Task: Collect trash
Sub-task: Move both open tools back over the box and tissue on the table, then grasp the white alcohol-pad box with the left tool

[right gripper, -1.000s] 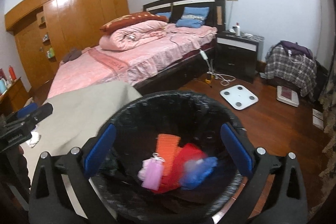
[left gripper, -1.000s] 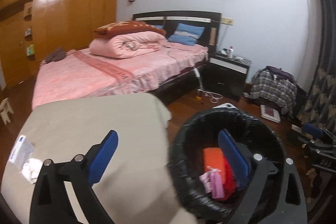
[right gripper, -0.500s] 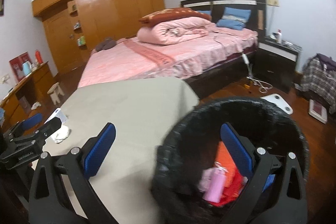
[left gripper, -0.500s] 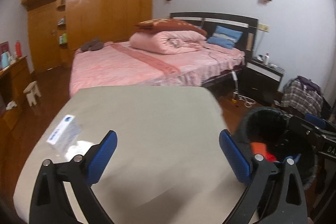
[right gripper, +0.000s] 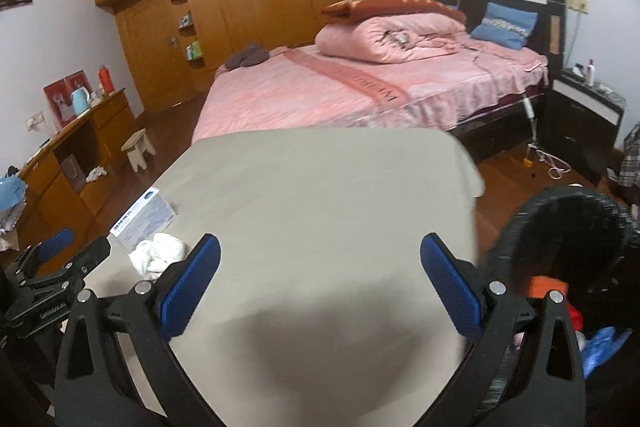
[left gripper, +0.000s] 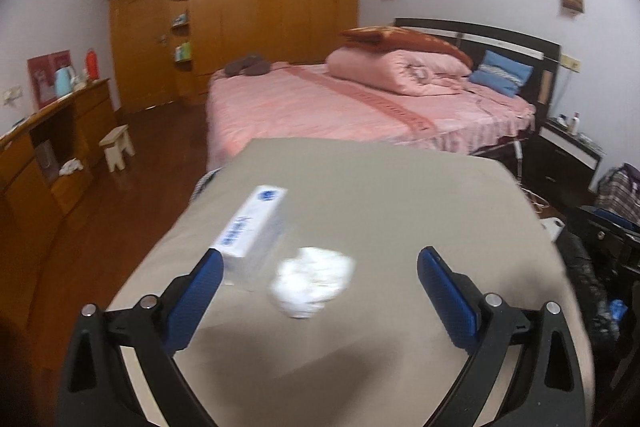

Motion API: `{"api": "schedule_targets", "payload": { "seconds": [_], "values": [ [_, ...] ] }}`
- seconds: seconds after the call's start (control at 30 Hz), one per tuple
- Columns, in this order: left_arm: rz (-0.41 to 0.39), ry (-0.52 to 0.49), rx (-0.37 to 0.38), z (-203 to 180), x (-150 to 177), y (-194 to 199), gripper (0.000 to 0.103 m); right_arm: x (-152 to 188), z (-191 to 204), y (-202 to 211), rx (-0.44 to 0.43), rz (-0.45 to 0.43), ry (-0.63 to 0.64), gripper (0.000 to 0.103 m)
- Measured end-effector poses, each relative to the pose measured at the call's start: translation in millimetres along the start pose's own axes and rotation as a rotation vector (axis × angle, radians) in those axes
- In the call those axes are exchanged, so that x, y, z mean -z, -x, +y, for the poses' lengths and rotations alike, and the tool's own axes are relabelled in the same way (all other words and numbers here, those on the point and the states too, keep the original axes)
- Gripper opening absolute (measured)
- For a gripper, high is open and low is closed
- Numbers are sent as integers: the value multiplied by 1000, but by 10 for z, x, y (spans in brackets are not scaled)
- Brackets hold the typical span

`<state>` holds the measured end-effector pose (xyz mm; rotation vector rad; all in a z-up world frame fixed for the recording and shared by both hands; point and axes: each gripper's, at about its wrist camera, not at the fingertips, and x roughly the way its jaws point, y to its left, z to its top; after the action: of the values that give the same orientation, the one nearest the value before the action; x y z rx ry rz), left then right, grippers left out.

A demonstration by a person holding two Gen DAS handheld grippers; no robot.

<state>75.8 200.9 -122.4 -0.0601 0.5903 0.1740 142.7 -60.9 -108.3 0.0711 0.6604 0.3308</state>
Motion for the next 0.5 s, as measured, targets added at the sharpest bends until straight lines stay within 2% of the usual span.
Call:
{"api": "schedule_targets", "payload": {
  "seconds": [0.23, 0.5],
  "values": [
    [40, 36, -40, 541, 77, -385, 93, 85, 445, -373, -11, 44, 58, 97],
    [87, 58, -17, 796, 135, -703, 88, 159, 664, -629, 13, 88, 85, 97]
  ]
}}
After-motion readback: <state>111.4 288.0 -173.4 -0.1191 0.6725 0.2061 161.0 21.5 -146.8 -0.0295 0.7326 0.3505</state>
